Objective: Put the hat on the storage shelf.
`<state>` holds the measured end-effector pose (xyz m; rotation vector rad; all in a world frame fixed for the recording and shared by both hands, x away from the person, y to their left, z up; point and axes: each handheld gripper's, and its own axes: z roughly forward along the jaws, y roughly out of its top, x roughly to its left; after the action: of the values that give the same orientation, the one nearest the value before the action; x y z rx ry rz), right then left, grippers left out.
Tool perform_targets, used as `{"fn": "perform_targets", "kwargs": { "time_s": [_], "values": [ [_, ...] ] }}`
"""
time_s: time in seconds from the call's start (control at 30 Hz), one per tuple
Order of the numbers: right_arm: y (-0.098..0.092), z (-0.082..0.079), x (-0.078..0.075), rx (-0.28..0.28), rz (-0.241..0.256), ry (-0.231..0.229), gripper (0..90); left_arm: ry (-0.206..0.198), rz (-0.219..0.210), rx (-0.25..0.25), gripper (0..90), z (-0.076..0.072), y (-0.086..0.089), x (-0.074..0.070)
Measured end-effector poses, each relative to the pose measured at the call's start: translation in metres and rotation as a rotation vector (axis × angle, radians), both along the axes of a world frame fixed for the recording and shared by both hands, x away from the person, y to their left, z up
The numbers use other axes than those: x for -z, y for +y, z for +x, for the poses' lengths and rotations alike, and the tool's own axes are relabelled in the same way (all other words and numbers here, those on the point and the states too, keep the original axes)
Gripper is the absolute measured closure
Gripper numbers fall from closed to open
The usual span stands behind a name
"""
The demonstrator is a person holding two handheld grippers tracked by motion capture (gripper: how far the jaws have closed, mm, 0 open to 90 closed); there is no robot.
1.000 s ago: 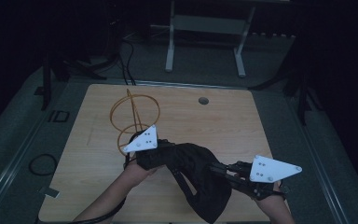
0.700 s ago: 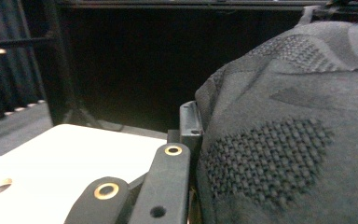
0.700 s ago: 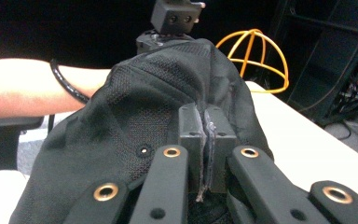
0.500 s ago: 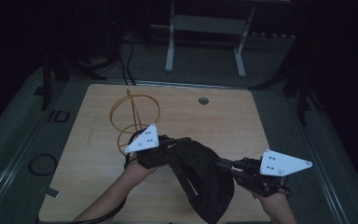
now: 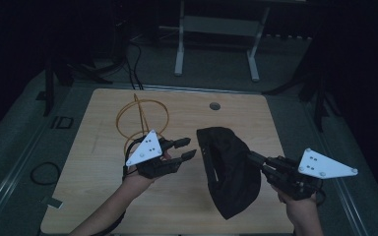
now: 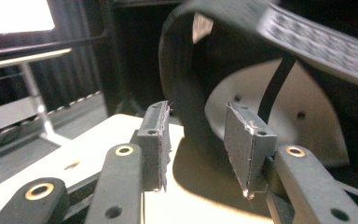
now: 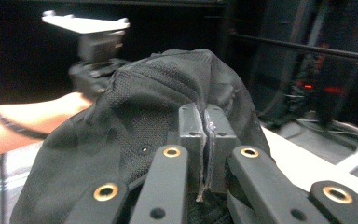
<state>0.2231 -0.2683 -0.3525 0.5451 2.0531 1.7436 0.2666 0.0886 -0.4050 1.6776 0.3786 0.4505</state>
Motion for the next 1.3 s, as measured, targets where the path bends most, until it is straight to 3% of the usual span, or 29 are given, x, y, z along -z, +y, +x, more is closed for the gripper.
{"fn": "perform_targets", "kwargs": {
  "time_s": [0.03, 0.13, 0.3, 0.43, 0.5, 0.63, 0.7, 0.8, 1.03, 1.3],
  "values": [
    [0.000, 0.000, 0.000, 0.000, 0.000, 0.000, 87.6, 0.002, 0.013, -0.019, 60.9, -0.001, 0.001, 0.000],
    [-0.008, 0.004, -0.003, 0.071, 0.026, -0.007, 87.6, 0.006, 0.070, -0.062, 60.9, -0.007, 0.009, 0.003],
    [-0.012, 0.009, -0.007, 0.117, 0.040, -0.021, 87.6, 0.010, 0.109, -0.099, 60.9, -0.015, 0.024, 0.010],
    [-0.010, 0.017, -0.017, 0.158, 0.034, -0.049, 87.6, 0.025, 0.133, -0.127, 60.9, -0.026, 0.043, 0.028],
    [-0.008, 0.021, -0.022, 0.170, 0.037, -0.057, 87.6, 0.030, 0.134, -0.131, 60.9, -0.027, 0.047, 0.031],
    [-0.003, 0.031, -0.032, 0.180, 0.049, -0.067, 87.6, 0.085, 0.092, -0.156, 60.9, -0.033, 0.070, 0.050],
    [-0.001, 0.033, -0.034, 0.178, 0.049, -0.067, 87.6, 0.096, 0.095, -0.165, 60.9, -0.034, 0.075, 0.054],
    [0.009, 0.044, -0.042, 0.173, 0.054, -0.063, 87.6, 0.124, 0.068, -0.205, 60.9, -0.038, 0.092, 0.069],
    [0.033, 0.066, -0.060, 0.145, 0.058, -0.077, 87.6, 0.164, 0.047, -0.288, 61.0, -0.051, 0.110, 0.095],
    [0.069, 0.089, -0.077, 0.115, 0.038, -0.070, 87.6, 0.157, 0.063, -0.349, 59.4, -0.056, 0.121, 0.116]
  ]
}}
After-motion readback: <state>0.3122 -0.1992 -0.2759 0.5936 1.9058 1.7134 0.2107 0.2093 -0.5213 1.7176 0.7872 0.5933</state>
